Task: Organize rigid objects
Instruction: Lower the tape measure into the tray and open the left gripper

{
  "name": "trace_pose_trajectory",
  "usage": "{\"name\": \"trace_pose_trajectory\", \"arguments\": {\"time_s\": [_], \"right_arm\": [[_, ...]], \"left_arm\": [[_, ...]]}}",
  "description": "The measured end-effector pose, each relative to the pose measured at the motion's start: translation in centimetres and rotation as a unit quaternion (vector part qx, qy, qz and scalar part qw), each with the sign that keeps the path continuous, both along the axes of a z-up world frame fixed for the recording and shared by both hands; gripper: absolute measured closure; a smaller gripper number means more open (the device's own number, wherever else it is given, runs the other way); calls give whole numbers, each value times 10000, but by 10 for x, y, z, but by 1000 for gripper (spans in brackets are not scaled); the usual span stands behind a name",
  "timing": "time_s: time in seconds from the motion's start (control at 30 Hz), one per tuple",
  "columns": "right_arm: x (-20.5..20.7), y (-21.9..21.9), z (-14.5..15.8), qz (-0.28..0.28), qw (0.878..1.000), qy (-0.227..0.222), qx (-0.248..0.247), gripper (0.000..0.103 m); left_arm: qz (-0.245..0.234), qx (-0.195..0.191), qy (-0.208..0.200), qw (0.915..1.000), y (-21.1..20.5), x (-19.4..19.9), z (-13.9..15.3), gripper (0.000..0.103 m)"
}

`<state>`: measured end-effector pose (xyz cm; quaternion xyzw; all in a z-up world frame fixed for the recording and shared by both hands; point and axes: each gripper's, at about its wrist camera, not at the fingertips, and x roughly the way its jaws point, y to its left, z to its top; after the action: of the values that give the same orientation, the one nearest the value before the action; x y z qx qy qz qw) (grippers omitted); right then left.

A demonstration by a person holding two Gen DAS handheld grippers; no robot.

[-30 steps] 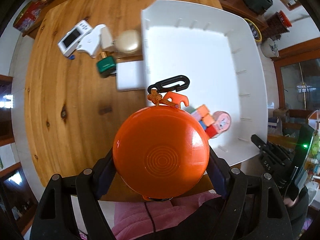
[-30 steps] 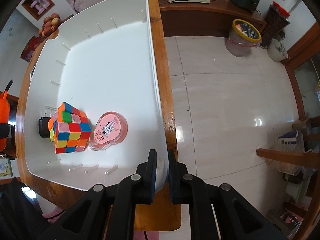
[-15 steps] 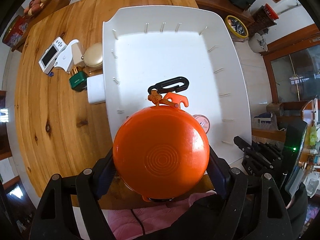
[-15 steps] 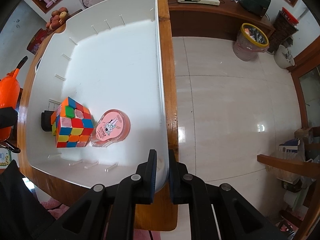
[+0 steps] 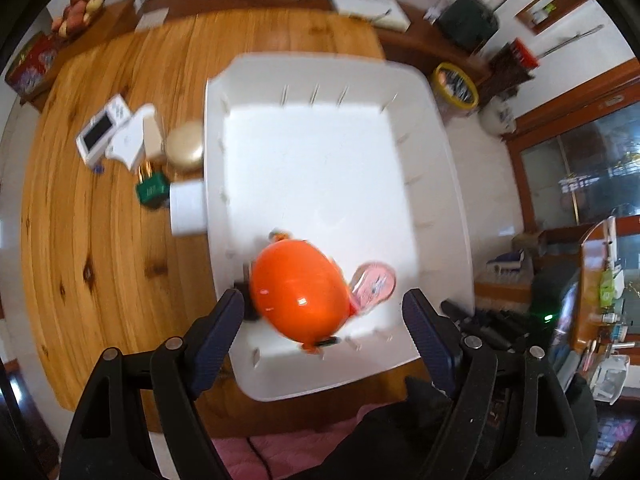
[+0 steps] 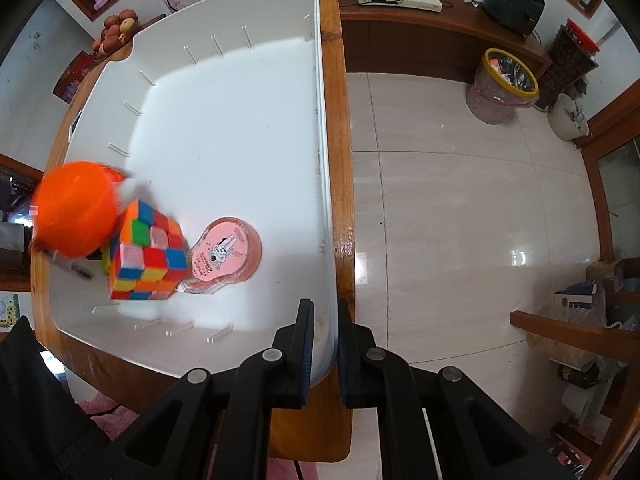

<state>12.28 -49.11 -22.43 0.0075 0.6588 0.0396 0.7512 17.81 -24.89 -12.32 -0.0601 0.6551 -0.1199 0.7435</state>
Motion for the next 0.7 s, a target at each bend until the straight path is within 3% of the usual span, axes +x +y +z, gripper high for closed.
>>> {"name": "trace_pose_trajectory", "arguments": {"time_s": [0.1,0.3,0.7], "right_arm": [[0,1,1,10,10000,1,-25,93],[0,3,1,-14,10000,-5,-59,93],[1,6,-1,-84,9997,89,-225,93]], "left_arm": [[-52,19,-318,9995,-2,-2,11,18],[78,-69,-505,9987,8,-2,16,18],[650,135,-899,9937,58,-4,26,18]]}}
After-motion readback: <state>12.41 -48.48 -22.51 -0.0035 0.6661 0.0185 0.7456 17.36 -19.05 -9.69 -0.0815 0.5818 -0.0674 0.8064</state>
